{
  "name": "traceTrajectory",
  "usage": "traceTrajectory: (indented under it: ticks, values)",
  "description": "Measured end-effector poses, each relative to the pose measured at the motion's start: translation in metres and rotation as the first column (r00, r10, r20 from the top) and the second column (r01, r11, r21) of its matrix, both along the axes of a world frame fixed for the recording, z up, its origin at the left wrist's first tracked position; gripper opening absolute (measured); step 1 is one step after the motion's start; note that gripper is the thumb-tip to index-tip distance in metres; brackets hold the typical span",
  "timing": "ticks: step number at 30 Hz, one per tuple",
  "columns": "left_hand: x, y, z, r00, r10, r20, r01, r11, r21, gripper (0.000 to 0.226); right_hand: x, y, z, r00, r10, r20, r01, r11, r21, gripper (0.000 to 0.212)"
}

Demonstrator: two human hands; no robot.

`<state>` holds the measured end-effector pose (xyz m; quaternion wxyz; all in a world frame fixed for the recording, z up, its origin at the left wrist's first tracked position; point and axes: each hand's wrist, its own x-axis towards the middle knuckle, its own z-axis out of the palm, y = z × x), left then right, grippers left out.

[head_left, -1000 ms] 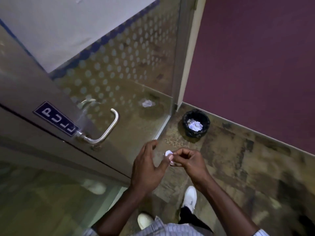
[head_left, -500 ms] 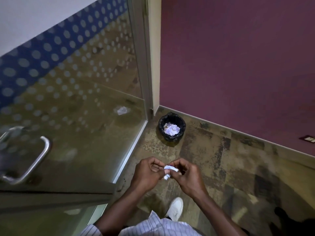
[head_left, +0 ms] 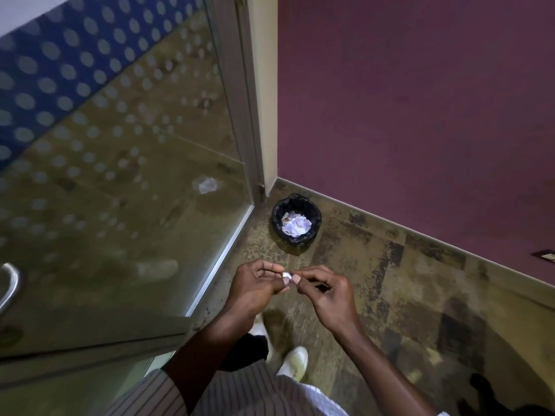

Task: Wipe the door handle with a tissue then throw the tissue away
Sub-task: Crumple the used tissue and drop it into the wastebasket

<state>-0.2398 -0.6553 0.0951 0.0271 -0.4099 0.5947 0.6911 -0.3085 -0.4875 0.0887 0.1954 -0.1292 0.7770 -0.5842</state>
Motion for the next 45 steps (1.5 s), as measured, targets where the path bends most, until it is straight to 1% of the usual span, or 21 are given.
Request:
traceTrajectory:
  ticks: [2,5,8,10,12,14,17,19,21,24,27,29,31,33,35,37,39,41,43,45]
  values:
    - [-0.010,-0.010,-0.001,0.999,-0.038,-0.007,0.037,0.998,-0.048,0.025,-0.009,-0.009,-0.009,0.995,-0.046,0.087,0.045,0.999,0.008,0.014]
    - [-0.029,-0.027,-0.005,0.991,-0.130,-0.011,0.129,0.988,-0.082,0.027,-0.024,-0.020,-0.022,0.986,-0.068,0.153,0.062,0.997,0.040,0.028]
    - [-0.058,-0.042,-0.011,0.980,-0.201,0.003,0.201,0.977,-0.067,0.027,-0.043,-0.032,-0.028,0.972,-0.101,0.210,0.095,0.995,0.038,0.025]
    - [-0.080,-0.052,-0.017,0.965,-0.260,0.016,0.260,0.959,-0.116,0.028,-0.059,-0.041,-0.032,0.961,-0.133,0.244,0.121,0.991,0.063,0.023]
    - [-0.101,-0.062,-0.023,0.931,-0.360,0.060,0.363,0.897,-0.252,0.032,-0.077,-0.050,-0.039,0.943,-0.169,0.286,0.141,0.983,0.115,0.022]
    - [-0.119,-0.070,-0.027,0.883,-0.453,0.121,0.462,0.796,-0.392,0.029,-0.093,-0.058,-0.045,0.942,-0.180,0.282,0.131,0.974,0.185,0.020]
    - [-0.144,-0.084,-0.035,0.804,-0.544,0.243,0.583,0.635,-0.507,0.020,-0.116,-0.071,-0.056,0.972,-0.146,0.184,0.081,0.945,0.318,0.020]
    - [-0.155,-0.096,-0.045,0.775,-0.566,0.281,0.614,0.571,-0.546,0.014,-0.131,-0.079,-0.064,0.986,-0.121,0.117,0.062,0.906,0.419,0.015]
    - [-0.166,-0.107,-0.058,0.744,-0.592,0.309,0.643,0.509,-0.573,0.012,-0.147,-0.085,-0.072,0.993,-0.099,0.061,0.054,0.857,0.513,0.015]
    - [-0.185,-0.119,-0.076,0.665,-0.639,0.387,0.717,0.401,-0.570,0.019,-0.170,-0.094,-0.083,0.995,-0.097,0.031,0.059,0.801,0.596,0.014]
    - [-0.203,-0.127,-0.097,0.627,-0.651,0.427,0.753,0.367,-0.547,0.018,-0.197,-0.099,-0.104,0.996,-0.086,0.017,0.054,0.756,0.652,0.010]
    - [-0.211,-0.131,-0.111,0.603,-0.649,0.464,0.773,0.331,-0.542,0.021,-0.216,-0.101,-0.120,0.997,-0.081,0.000,0.060,0.738,0.672,0.013]
    - [-0.219,-0.135,-0.125,0.558,-0.641,0.526,0.809,0.282,-0.515,0.026,-0.236,-0.103,-0.136,0.997,-0.069,-0.027,0.069,0.719,0.692,0.015]
    - [-0.226,-0.138,-0.138,0.520,-0.620,0.588,0.843,0.260,-0.471,0.031,-0.256,-0.103,-0.154,0.999,-0.032,-0.036,0.048,0.700,0.712,0.017]
    - [-0.232,-0.139,-0.150,0.500,-0.595,0.630,0.860,0.256,-0.440,0.030,-0.279,-0.102,-0.172,0.999,0.024,-0.030,0.006,0.682,0.732,0.020]
    - [-0.236,-0.138,-0.160,0.490,-0.560,0.668,0.870,0.270,-0.413,0.029,-0.301,-0.102,-0.190,0.997,0.071,-0.017,-0.034,0.663,0.748,0.023]
    - [-0.242,-0.134,-0.170,0.490,-0.528,0.693,0.872,0.307,-0.382,0.028,-0.322,-0.103,-0.206,0.993,0.119,-0.001,-0.076,0.644,0.761,0.026]
    - [-0.251,-0.129,-0.181,0.480,-0.516,0.710,0.877,0.316,-0.363,0.028,-0.342,-0.106,-0.218,0.987,0.159,0.004,-0.108,0.652,0.750,0.026]
    - [-0.261,-0.124,-0.190,0.448,-0.501,0.741,0.892,0.310,-0.329,0.030,-0.359,-0.111,-0.231,0.980,0.200,-0.002,-0.137,0.678,0.722,0.026]
    - [-0.270,-0.121,-0.201,0.453,-0.490,0.745,0.888,0.326,-0.325,0.030,-0.372,-0.116,-0.245,0.972,0.233,-0.024,-0.150,0.694,0.704,0.026]
